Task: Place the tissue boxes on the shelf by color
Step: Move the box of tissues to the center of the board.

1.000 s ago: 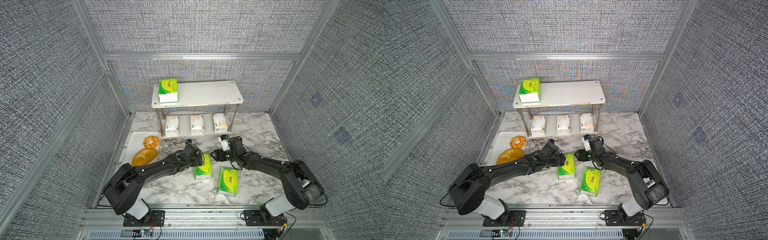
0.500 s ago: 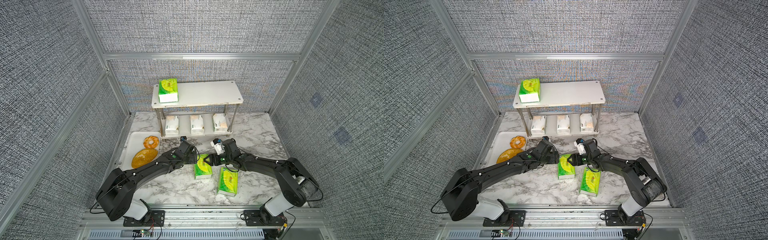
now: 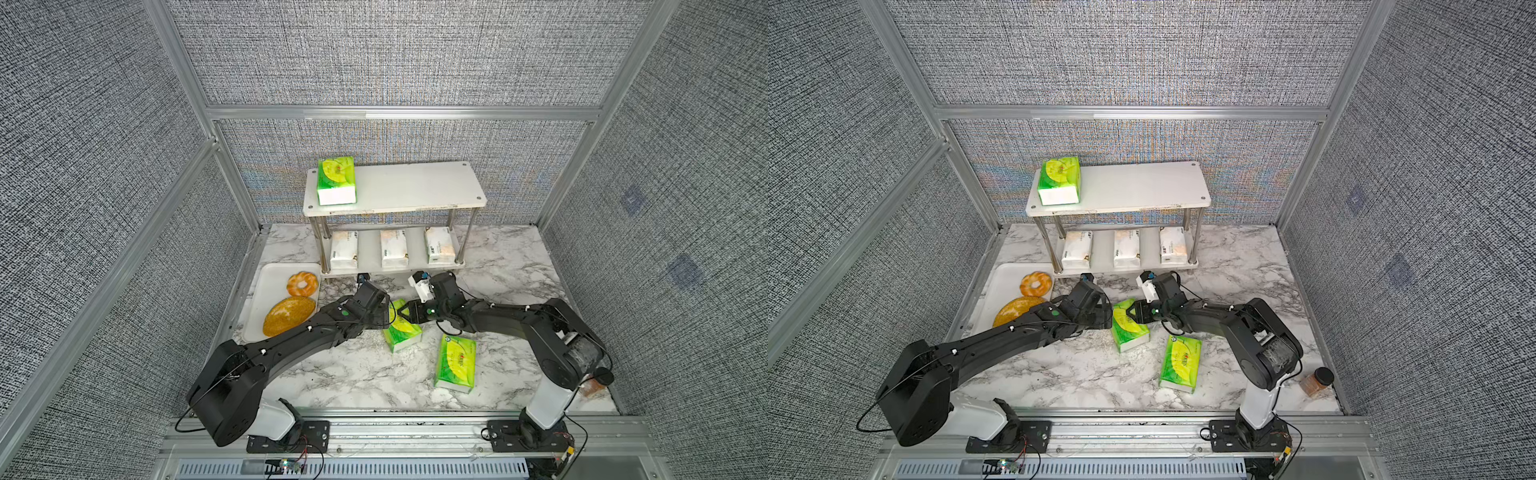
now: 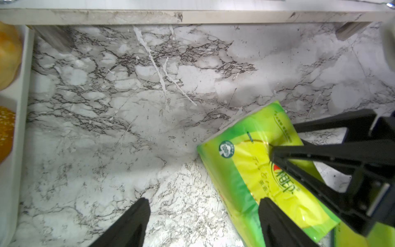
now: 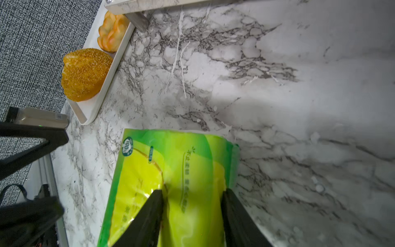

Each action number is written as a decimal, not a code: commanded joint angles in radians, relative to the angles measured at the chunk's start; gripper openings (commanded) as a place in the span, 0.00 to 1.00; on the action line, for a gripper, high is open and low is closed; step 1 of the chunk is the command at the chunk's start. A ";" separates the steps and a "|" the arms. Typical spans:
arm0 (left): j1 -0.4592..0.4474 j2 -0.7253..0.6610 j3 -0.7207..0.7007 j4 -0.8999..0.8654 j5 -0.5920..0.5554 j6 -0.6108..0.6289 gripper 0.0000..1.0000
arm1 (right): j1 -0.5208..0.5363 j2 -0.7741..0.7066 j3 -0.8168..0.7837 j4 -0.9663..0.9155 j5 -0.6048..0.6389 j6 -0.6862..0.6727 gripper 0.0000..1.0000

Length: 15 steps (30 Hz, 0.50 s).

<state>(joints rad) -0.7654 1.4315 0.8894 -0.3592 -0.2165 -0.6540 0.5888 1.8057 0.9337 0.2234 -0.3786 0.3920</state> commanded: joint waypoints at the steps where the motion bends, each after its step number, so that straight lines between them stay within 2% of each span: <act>1: 0.000 -0.005 -0.011 0.008 -0.006 -0.010 0.85 | -0.006 0.006 0.020 -0.035 0.023 -0.026 0.49; 7: 0.000 -0.042 -0.046 0.009 -0.011 -0.055 0.86 | -0.007 -0.068 -0.010 -0.048 0.023 -0.029 0.67; 15: 0.000 -0.053 -0.049 0.007 -0.022 -0.081 0.87 | -0.007 -0.126 -0.066 -0.046 -0.003 -0.020 0.75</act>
<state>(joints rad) -0.7654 1.3788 0.8337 -0.3523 -0.2176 -0.7162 0.5819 1.6863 0.8745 0.1829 -0.3691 0.3714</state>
